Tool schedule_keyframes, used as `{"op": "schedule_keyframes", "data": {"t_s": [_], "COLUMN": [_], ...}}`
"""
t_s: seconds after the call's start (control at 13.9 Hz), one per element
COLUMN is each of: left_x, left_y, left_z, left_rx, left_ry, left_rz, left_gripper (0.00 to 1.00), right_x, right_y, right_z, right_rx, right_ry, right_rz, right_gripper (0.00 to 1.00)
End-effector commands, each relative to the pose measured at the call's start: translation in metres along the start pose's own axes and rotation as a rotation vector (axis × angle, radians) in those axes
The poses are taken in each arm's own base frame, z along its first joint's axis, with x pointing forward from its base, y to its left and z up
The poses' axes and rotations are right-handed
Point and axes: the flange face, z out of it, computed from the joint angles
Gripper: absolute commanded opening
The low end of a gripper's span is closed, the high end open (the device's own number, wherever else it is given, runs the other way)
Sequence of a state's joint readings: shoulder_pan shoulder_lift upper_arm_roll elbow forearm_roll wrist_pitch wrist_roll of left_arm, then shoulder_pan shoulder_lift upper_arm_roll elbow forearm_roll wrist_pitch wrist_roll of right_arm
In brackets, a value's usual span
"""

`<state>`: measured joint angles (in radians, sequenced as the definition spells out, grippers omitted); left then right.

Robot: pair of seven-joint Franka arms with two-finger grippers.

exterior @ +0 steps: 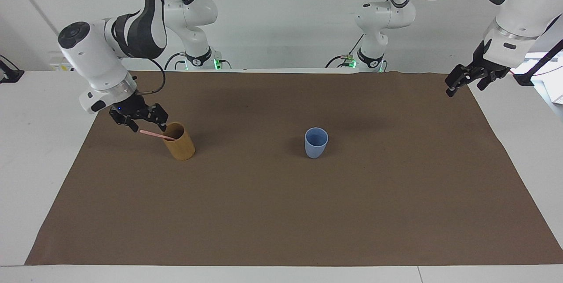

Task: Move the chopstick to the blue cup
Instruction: 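Reach the right gripper to the pink stick and grasp it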

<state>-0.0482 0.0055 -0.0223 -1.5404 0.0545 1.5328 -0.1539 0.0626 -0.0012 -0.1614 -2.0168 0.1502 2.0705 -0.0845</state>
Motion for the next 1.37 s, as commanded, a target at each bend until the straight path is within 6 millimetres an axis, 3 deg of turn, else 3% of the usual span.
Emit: {"op": "schedule_keyframes", "data": {"t_s": [0.0, 0.14, 0.58, 1.01, 1.29], "left_x": [-0.003, -0.003, -0.003, -0.003, -0.003], "left_y": [-0.001, -0.002, -0.001, -0.001, -0.001], "left_z": [0.0, 0.0, 0.0, 0.0, 0.0], "left_rx": [0.004, 0.004, 0.004, 0.004, 0.004], "left_ry": [-0.011, -0.011, -0.011, -0.011, -0.011], "left_rz": [0.0, -0.001, 0.0, 0.0, 0.002], "left_gripper": [1.0, 1.0, 1.0, 1.0, 1.0], "right_x": [0.0, -0.003, -0.002, -0.003, 0.004], "right_y": [0.002, 0.005, 0.005, 0.005, 0.003], "right_z": [0.008, 0.012, 0.012, 0.012, -0.005], "right_rx": [0.028, 0.03, 0.029, 0.03, 0.03], "right_ry": [0.017, -0.001, 0.006, 0.002, 0.005], "right_rz": [-0.03, -0.086, -0.09, -0.088, -0.097], "right_gripper": [0.89, 0.82, 0.48, 0.05, 0.0]}}
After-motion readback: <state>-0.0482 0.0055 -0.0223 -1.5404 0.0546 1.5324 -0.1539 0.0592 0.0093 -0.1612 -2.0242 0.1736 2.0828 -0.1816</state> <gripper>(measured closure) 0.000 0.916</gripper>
